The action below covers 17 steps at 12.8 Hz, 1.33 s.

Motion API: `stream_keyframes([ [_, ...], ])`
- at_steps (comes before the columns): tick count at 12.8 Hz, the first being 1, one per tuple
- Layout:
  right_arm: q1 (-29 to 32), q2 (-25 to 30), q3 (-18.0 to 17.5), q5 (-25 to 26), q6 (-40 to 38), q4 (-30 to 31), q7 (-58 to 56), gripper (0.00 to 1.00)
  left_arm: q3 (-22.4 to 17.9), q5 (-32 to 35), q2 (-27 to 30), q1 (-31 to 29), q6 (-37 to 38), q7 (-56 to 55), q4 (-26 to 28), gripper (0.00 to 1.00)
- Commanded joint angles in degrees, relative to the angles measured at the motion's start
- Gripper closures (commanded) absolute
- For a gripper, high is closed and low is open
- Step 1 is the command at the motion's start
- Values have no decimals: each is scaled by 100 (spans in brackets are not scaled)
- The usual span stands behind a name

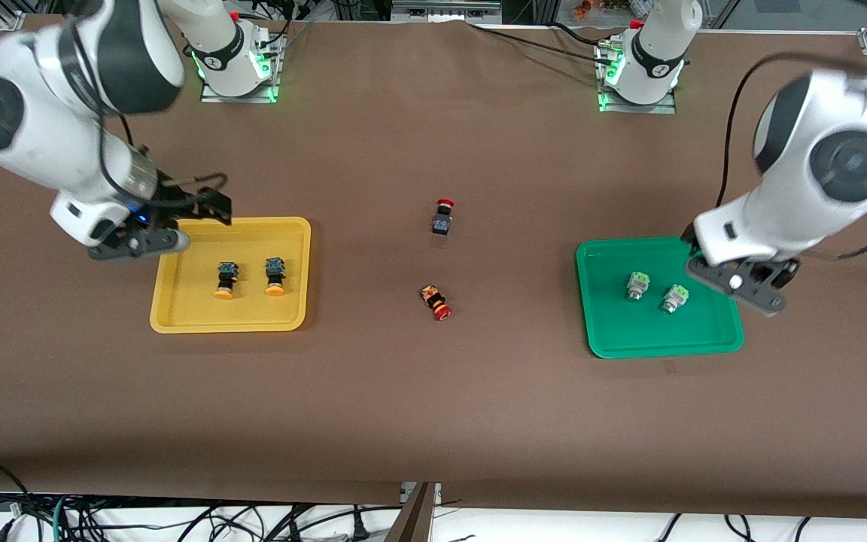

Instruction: Place green and yellow buttons in trays

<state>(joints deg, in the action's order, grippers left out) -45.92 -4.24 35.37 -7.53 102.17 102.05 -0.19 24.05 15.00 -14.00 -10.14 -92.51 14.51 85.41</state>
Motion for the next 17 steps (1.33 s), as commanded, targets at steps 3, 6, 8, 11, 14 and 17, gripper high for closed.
stream_keyframes([
  [3, 1219, 258, -1192, 532, -267, -317, -16, 1, -1727, -1276, 781, 945, 446, -1308, 32, 0],
  [6, 2840, 240, -2734, 480, -293, -432, 37, 1, -2168, -1457, 1713, 1286, -597, -1345, 1456, 0],
  [8, 3437, 275, -3411, 559, -486, -432, 264, 1, -2150, -1527, 1707, 1224, -602, -1284, 1523, 0],
  [11, 3828, 310, -3836, 594, -548, -484, 257, 1, -2124, -1465, 1619, 1295, -478, -1363, 1347, 0],
  [14, 3758, 249, -3871, 735, -680, -686, 274, 1, -2124, -1465, 1549, 1295, -365, -1363, 1267, 0],
  [17, 3757, 249, -3871, 735, -741, -695, 274, 1, -2132, -1465, 1549, 1286, -329, -1354, 1259, 0],
])
